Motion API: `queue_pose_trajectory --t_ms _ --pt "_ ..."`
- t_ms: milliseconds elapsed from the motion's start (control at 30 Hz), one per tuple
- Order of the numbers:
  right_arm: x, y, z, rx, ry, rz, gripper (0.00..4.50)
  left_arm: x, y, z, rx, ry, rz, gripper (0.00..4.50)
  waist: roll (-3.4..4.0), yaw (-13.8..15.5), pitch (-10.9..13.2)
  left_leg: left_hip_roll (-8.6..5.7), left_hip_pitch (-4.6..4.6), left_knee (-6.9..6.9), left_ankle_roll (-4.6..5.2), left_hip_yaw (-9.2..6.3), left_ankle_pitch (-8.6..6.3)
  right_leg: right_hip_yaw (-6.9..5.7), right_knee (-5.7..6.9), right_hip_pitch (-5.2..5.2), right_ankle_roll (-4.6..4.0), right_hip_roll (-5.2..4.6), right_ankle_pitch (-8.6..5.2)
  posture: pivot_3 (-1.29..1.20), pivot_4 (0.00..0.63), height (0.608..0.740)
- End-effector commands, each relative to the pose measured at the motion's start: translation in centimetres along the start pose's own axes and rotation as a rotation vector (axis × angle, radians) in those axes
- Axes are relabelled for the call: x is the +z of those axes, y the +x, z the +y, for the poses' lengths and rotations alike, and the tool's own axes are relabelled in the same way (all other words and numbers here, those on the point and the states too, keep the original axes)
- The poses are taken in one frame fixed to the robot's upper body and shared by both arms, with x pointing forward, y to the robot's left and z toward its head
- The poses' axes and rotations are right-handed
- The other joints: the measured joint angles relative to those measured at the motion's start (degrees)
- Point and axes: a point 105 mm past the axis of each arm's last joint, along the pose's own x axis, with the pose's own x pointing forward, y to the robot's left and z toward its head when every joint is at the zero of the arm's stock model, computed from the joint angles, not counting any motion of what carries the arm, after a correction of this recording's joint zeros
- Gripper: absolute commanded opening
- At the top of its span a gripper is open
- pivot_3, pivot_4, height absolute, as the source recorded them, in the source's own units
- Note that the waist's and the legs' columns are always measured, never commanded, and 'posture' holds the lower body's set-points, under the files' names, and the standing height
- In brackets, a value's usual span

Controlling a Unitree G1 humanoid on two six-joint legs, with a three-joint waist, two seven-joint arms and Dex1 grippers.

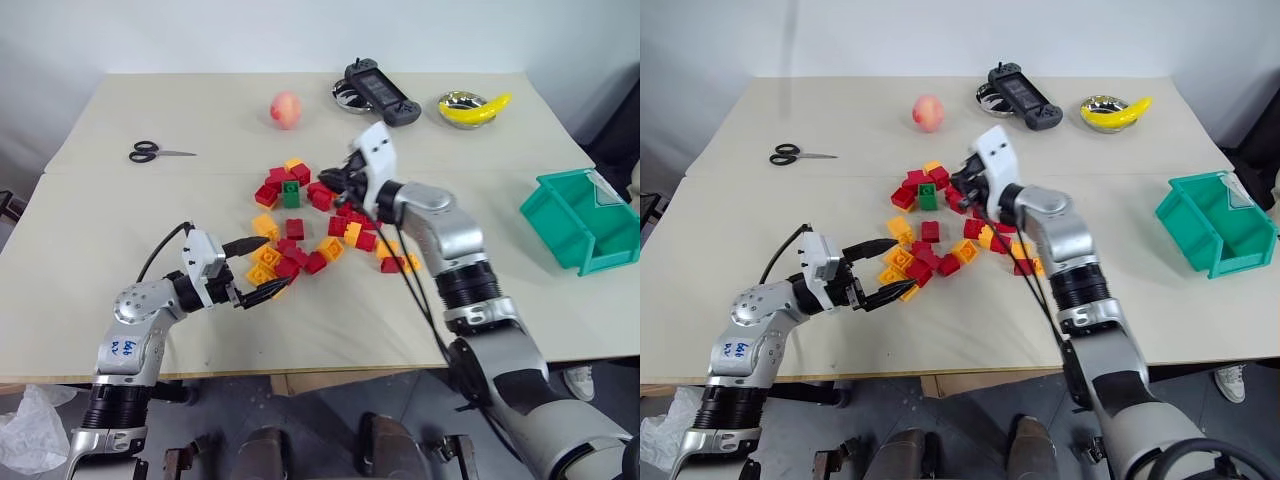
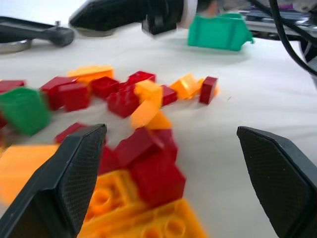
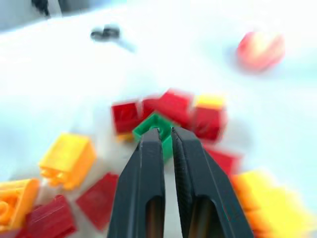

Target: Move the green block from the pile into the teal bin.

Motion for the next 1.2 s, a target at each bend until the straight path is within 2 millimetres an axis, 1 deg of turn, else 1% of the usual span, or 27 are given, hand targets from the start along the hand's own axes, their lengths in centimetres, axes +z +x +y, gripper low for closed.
queue_pose_trajectory --t_ms 33,133,200,233,300,333,400,467,500,533,600,667,733,800,867,933,1000,1100,1200 --pt "1.0 -0.8 0.3 0.023 0.053 -0.055 0.36 0.2 0.0 0.2 -0.005 0.017 -0.01 4.5 0.0 -0.5 0.0 0.01 0.0 -0.01 0.0 0.03 0.0 0.01 0.0 -0.01 0.0 0.0 0.0 0.0 0.15 0.74" --pt "0.3 -0.8 1.2 0.055 0.06 -0.027 0.94 0.3 -0.2 0.7 0.022 0.028 -0.007 4.5 0.01 -0.9 0.0 0.01 0.0 -0.02 -0.01 0.06 0.0 0.03 0.01 -0.04 0.0 0.01 0.0 0.0 0.15 0.74" --pt "0.3 -1.0 1.6 0.062 0.029 -0.047 1.62 0.5 -0.5 1.3 0.063 0.046 -0.002 4.5 0.01 -0.8 0.0 0.02 0.0 -0.04 -0.01 0.05 0.01 0.03 0.01 -0.05 0.0 0.01 0.0 0.0 0.15 0.74" --pt "0.3 -1.5 1.7 0.066 0.031 -0.064 1.97 0.5 -0.8 1.5 0.082 0.051 0.002 4.5 0.0 -0.8 0.0 0.01 0.0 -0.03 -0.01 0.05 0.0 0.03 0.01 -0.05 0.0 0.0 0.0 0.0 0.15 0.74" --pt "0.5 -3.0 2.2 0.105 -0.004 -0.128 2.67 0.5 -1.6 2.4 0.148 0.077 0.015 4.5 0.0 -0.5 0.0 0.01 -0.01 -0.03 0.0 0.05 0.0 0.03 0.0 -0.04 0.0 -0.01 0.0 0.0 0.15 0.74" --pt "0.4 -4.4 2.5 0.13 -0.014 -0.16 2.95 0.5 -2.3 3.1 0.198 0.073 0.017 4.5 0.0 -0.1 0.0 0.0 -0.01 -0.03 0.0 0.03 0.0 0.01 -0.02 -0.04 0.0 -0.01 0.0 0.0 0.15 0.74" --pt "0.3 -6.2 2.8 0.154 -0.024 -0.197 3.66 0.5 -3.1 3.7 0.254 0.066 0.013 4.5 0.0 0.7 0.0 0.0 -0.01 -0.05 0.01 0.01 -0.01 -0.01 -0.05 -0.02 0.0 -0.01 0.0 0.0 0.15 0.74" --pt "-0.4 -9.1 2.5 0.141 -0.076 -0.217 4.34 0.7 -4.0 4.5 0.324 0.059 -0.001 4.5 0.0 1.0 0.0 -0.02 -0.03 -0.02 0.02 0.02 -0.02 -0.01 -0.07 -0.01 0.01 -0.02 0.0 0.0 0.15 0.74" --pt "-0.8 -10.7 2.5 0.142 -0.118 -0.221 4.45 0.8 -4.3 4.8 0.348 0.047 -0.012 4.5 0.0 1.4 0.0 -0.03 -0.03 0.0 0.03 0.01 -0.02 -0.01 -0.07 0.01 0.0 -0.03 0.0 0.0 0.15 0.74" --pt "-1.3 -11.9 2.7 0.155 -0.158 -0.212 4.45 0.9 -4.3 4.8 0.359 0.042 -0.017 4.5 0.0 1.7 0.0 -0.03 -0.03 0.0 0.03 0.0 -0.02 -0.03 -0.09 0.04 0.01 -0.03 0.0 0.0 0.15 0.74" --pt "-2.3 -13.7 2.8 0.148 -0.211 -0.174 4.45 0.9 -4.0 4.8 0.353 0.031 -0.015 4.5 0.0 2.0 0.0 -0.02 -0.01 0.0 0.04 0.01 -0.04 -0.02 -0.11 0.05 0.01 -0.02 0.0 0.0 0.15 0.74" --pt "-2.9 -15.4 2.6 0.114 -0.203 -0.157 4.45 0.9 -3.3 4.8 0.347 0.026 -0.015 4.5 0.0 2.2 0.0 -0.02 0.01 0.02 0.03 0.03 -0.03 -0.01 -0.08 0.05 0.01 -0.02 0.0 0.0 0.15 0.74" --pt "-3.3 -17.3 2.3 0.059 -0.195 -0.142 4.45 1.0 -1.9 5.3 0.34 0.012 -0.026 4.5 0.0 2.3 0.0 -0.01 0.03 0.04 0.02 0.03 -0.02 0.0 -0.04 0.06 0.01 -0.01 0.0 0.0 0.15 0.74" --pt "-3.8 -18.6 2.0 0.007 -0.188 -0.124 4.45 1.2 -0.2 5.7 0.311 0.006 -0.029 4.5 -0.01 2.8 0.0 -0.01 0.03 0.12 0.02 0.01 -0.02 -0.02 -0.03 0.11 0.01 -0.02 0.0 0.0 0.15 0.74" --pt "-4.3 -19.5 1.9 -0.023 -0.185 -0.103 4.45 1.1 1.7 6.4 0.28 0.007 -0.008 4.5 -0.03 3.0 0.0 -0.02 0.03 0.17 0.03 0.03 -0.02 -0.01 -0.04 0.14 0.02 -0.02 0.01 0.0 0.15 0.74" --pt "-4.7 -20.0 2.1 -0.049 -0.177 -0.097 4.45 1.0 4.2 8.0 0.263 0.023 0.04 4.5 -0.03 3.6 0.0 -0.02 0.04 0.17 0.03 0.03 -0.02 -0.01 -0.04 0.14 0.03 -0.01 0.01 0.0 0.15 0.74" --pt "-4.7 -20.1 2.3 -0.067 -0.172 -0.105 4.45 1.3 6.6 9.2 0.236 0.043 0.068 4.5 -0.05 3.8 0.0 -0.02 0.04 0.18 0.03 0.04 -0.01 -0.02 -0.06 0.14 0.03 0.02 0.01 0.0 0.15 0.74" --pt "-4.4 -19.7 2.9 -0.072 -0.18 -0.126 4.45 0.7 8.8 10.2 0.23 0.064 0.143 4.5 -0.06 3.7 0.0 -0.06 0.02 0.14 0.05 0.06 -0.02 -0.02 -0.11 0.14 0.04 0.0 0.02 0.0 0.15 0.74" --pt "-4.1 -19.6 3.4 -0.089 -0.187 -0.139 4.45 1.1 10.7 10.5 0.23 0.085 0.165 4.5 -0.07 3.4 0.0 -0.06 0.02 -0.07 0.05 0.1 -0.02 -0.03 -0.23 0.1 0.05 0.01 0.02 0.0 0.15 0.74"
